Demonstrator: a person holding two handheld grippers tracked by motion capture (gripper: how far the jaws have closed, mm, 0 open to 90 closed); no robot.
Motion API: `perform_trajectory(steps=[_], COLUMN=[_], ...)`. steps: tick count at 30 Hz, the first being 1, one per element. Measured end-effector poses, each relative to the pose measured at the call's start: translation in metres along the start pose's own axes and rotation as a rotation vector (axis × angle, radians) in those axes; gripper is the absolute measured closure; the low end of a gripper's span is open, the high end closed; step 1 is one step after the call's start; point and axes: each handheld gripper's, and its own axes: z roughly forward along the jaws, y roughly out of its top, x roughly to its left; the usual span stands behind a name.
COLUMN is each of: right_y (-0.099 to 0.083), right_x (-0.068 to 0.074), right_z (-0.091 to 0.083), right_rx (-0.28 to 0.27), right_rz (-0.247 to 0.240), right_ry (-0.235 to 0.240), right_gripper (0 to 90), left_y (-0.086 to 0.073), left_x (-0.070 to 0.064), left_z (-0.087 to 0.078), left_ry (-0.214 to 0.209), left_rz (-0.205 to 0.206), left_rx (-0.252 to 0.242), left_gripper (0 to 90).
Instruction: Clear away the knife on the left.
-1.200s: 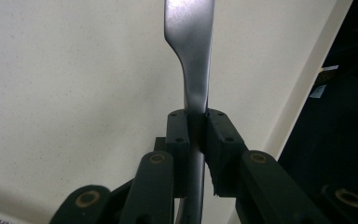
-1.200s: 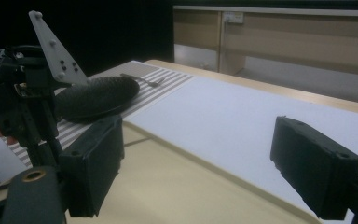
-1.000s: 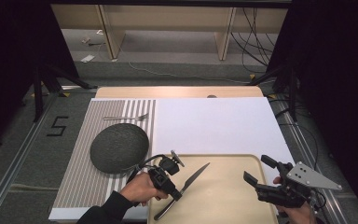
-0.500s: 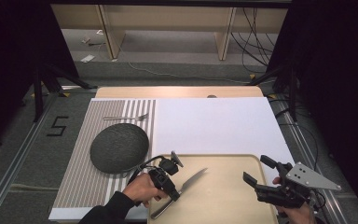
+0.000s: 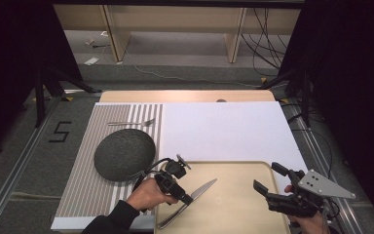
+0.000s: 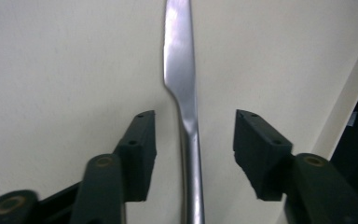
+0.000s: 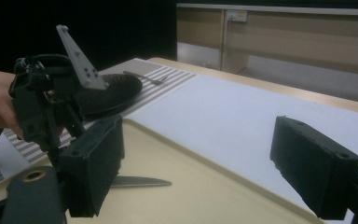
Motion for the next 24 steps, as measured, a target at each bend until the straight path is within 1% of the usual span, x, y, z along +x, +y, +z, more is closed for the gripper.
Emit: perform_trajectory(steps=[1,2,4,5,6,8,10,11,13,14,15,16,19,22,24], right_y=[0.000,0.000,0.000,0.000,0.000,0.000,0.000,0.000,0.000,0.000,0.000,-0.001,0.000,-0.001,0.000], right_x=[0.000,0.000,0.000,0.000,0.000,0.000,0.000,0.000,0.000,0.000,0.000,0.000,0.000,0.000,0.000], right_z=[0.000,0.000,0.000,0.000,0.000,0.000,0.000,0.000,0.000,0.000,0.000,0.000,0.000,0.000,0.000], right_rx=[0.001,0.002,0.000,0.001,0.002,0.002,0.001,0.002,0.001,0.000,0.001,0.004,0.001,0.002,0.001], right_rz=[-0.002,-0.003,-0.001,-0.001,-0.003,-0.003,-0.005,-0.005,-0.007,-0.005,-0.005,-0.006,-0.007,-0.007,-0.007], right_ry=[0.000,-0.001,0.000,0.000,-0.001,-0.001,-0.001,-0.001,-0.001,-0.001,0.000,-0.001,0.000,-0.001,0.000], right_gripper=[18.3,18.3,18.4,18.4,18.4,18.4,18.4,18.4,18.4,18.4,18.4,18.4,18.4,18.4,18.5], left_y=[0.001,0.002,0.005,0.006,0.007,0.009,0.011,0.012,0.014,0.015,0.016,0.017,0.021,0.024,0.025], left_x=[-0.004,-0.008,-0.017,-0.021,-0.025,-0.030,-0.034,-0.035,-0.036,-0.037,-0.037,-0.038,-0.040,-0.043,-0.044], left_z=[0.001,0.002,0.005,0.007,0.009,0.011,0.011,0.012,0.016,0.018,0.022,0.025,0.035,0.043,0.048], left_ry=[0.018,0.034,0.055,0.065,0.076,0.076,0.060,0.058,0.068,0.068,0.075,0.081,0.087,0.103,0.126], left_rz=[0.019,0.035,0.081,0.098,0.118,0.155,0.179,0.188,0.208,0.217,0.227,0.229,0.250,0.267,0.273], left_rx=[-0.007,-0.010,-0.016,-0.021,-0.024,-0.051,-0.079,-0.089,-0.095,-0.088,-0.071,-0.058,-0.026,-0.005,-0.003], left_gripper=[40.5,38.0,33.9,31.4,30.4,31.9,41.7,45.8,54.3,59.3,63.4,67.7,77.1,83.9,87.6])
